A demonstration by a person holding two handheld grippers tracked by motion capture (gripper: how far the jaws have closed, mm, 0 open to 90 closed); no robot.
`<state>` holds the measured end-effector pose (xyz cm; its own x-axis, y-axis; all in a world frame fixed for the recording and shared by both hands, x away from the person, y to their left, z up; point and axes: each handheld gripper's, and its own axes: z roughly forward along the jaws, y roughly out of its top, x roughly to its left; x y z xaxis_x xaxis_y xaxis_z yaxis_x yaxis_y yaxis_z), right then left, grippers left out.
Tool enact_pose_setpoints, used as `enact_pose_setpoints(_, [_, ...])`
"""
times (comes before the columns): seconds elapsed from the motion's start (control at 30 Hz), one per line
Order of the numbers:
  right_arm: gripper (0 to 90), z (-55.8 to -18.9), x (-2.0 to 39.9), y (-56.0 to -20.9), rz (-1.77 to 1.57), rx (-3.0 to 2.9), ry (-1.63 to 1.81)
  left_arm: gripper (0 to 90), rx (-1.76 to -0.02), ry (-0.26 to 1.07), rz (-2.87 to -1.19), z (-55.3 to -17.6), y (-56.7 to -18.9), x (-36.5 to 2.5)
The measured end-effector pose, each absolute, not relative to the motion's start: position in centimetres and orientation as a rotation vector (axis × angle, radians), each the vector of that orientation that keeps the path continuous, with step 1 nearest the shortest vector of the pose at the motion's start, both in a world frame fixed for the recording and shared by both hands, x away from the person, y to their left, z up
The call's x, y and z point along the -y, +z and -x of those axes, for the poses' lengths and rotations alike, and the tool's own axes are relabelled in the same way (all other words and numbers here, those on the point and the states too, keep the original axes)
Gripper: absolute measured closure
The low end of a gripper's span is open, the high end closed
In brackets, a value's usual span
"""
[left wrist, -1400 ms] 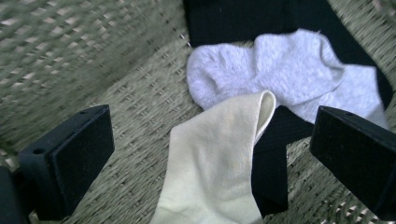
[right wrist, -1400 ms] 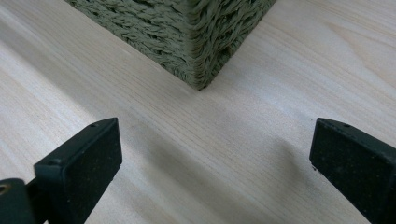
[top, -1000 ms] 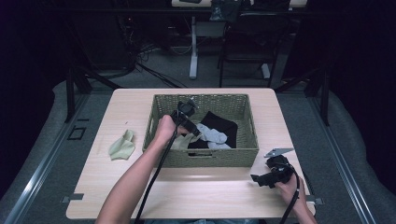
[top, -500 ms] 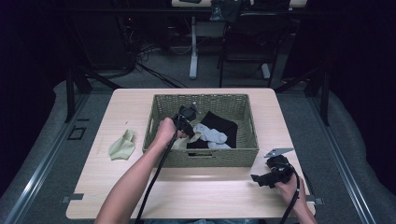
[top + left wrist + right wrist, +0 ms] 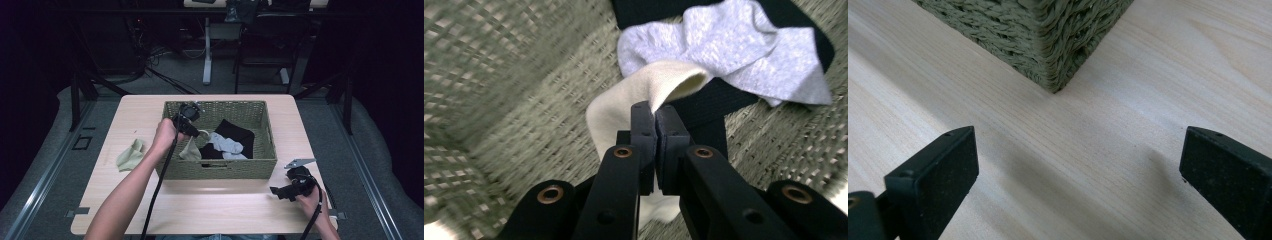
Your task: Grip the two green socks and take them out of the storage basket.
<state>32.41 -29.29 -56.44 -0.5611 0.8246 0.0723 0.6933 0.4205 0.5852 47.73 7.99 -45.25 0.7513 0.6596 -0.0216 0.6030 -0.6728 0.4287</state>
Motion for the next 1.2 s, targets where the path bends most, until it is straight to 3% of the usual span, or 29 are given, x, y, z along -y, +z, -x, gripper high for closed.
enact_pose_setpoints(1.2, [1.6,-32.4,28.9,-56.2,-1.322,-2.451,0.845,88.4,-0.92,0.439,-2.347,-44.5,-32.5,-14.2])
